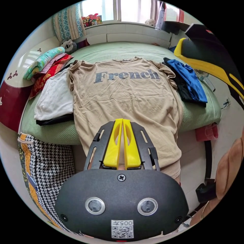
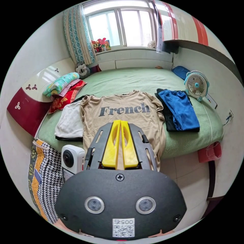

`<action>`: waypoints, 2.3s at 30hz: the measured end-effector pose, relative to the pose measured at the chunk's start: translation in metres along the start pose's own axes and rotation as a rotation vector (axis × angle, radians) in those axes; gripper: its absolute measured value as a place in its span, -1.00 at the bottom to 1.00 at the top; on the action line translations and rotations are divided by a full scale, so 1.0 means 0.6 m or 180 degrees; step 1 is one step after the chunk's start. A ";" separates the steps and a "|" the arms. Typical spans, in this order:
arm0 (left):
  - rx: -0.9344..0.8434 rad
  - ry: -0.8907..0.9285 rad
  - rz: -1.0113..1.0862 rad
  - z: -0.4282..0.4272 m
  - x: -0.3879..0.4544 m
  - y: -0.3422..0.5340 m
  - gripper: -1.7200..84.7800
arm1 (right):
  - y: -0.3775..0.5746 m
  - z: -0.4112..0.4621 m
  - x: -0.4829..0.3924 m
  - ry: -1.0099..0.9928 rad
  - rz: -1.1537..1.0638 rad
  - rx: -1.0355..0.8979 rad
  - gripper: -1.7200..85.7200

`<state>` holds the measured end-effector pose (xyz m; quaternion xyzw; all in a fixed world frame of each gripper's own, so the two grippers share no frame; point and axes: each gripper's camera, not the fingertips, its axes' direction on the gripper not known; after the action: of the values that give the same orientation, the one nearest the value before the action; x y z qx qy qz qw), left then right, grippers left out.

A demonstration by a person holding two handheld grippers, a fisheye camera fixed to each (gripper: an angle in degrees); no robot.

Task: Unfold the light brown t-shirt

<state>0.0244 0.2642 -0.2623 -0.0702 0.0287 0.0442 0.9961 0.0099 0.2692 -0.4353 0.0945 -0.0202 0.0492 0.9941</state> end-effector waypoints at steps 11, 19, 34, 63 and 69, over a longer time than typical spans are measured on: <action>-0.0005 -0.0056 0.0012 0.013 -0.011 -0.005 -0.97 | -0.019 -0.001 -0.009 0.0124 -0.0018 -0.0130 -0.99; -0.0038 -0.0060 -0.0006 0.033 -0.026 -0.009 -0.97 | -0.035 0.006 -0.022 0.0166 -0.0043 -0.0178 -0.99; -0.0096 -0.0139 0.0025 0.085 -0.071 -0.058 -0.97 | -0.140 0.000 -0.102 0.0136 -0.0204 0.0032 -0.99; -0.0457 0.0213 -0.0616 0.269 -0.507 -0.269 -0.96 | -0.478 0.372 -0.585 -0.0470 -0.1440 -0.0302 -0.99; 0.0005 0.0121 -0.0680 0.215 -0.611 -0.272 -0.96 | -0.568 0.486 -0.606 -0.0632 -0.1682 -0.0284 -0.96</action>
<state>-0.3184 0.0906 -0.0892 -0.0729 0.0400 -0.0636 0.9945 -0.3260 -0.1536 -0.2307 0.0569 -0.0943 -0.2220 0.9688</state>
